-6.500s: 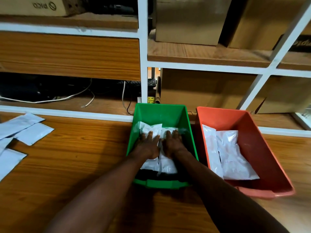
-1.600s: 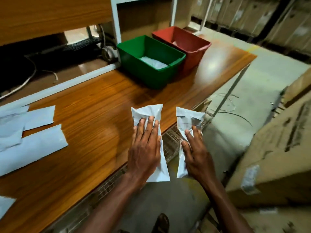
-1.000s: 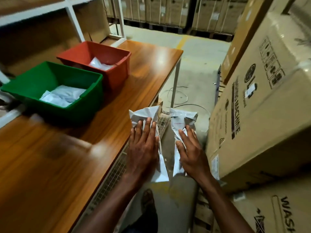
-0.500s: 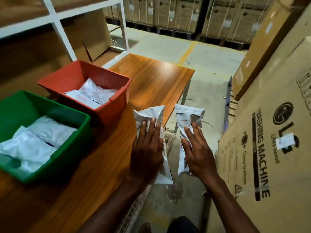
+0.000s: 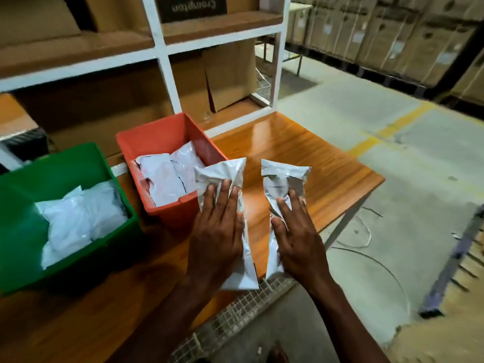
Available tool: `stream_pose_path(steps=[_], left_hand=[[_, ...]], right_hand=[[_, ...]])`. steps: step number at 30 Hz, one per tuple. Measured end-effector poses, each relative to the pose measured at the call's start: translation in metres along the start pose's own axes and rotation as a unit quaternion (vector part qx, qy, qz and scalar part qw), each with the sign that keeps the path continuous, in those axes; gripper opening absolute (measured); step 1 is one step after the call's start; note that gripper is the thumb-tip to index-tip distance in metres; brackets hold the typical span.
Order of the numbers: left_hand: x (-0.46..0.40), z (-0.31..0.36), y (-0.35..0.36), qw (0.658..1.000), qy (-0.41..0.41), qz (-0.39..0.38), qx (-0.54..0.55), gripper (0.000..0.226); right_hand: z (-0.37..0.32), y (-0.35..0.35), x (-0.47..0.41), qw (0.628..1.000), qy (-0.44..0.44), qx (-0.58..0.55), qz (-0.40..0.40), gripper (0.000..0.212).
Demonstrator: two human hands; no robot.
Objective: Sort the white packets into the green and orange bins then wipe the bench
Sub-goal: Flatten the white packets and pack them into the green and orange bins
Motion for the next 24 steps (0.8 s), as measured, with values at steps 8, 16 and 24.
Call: stream_pose_path(steps=[8, 16, 24], left_hand=[[-0.028, -0.015, -0.011, 0.992, -0.106, 0.018, -0.070, 0.052], [-0.054, -0.074, -0.032, 0.977, -0.173, 0.021, -0.120, 0.053], [-0.097, -0.147, -0.023, 0.972, -0.191, 0.010, -0.137, 0.052]], right_hand=[[-0.016, 0.013, -0.070, 0.993, -0.098, -0.030, -0.064, 0.049], [-0.070, 0.056, -0.126, 0.978, -0.162, -0.035, -0.124, 0.050], [-0.121, 0.110, -0.189, 0.966, -0.194, 0.009, -0.170, 0.053]])
Point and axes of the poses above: each hand's wrist, its own x-axis away from the middle knuckle, its own y-axis out of the palm, z = x × y, the point moved 6 cm from there along -x, towards the middle knuckle, and after that the axes turned 5 degrees about y, right-handed, at the moved point
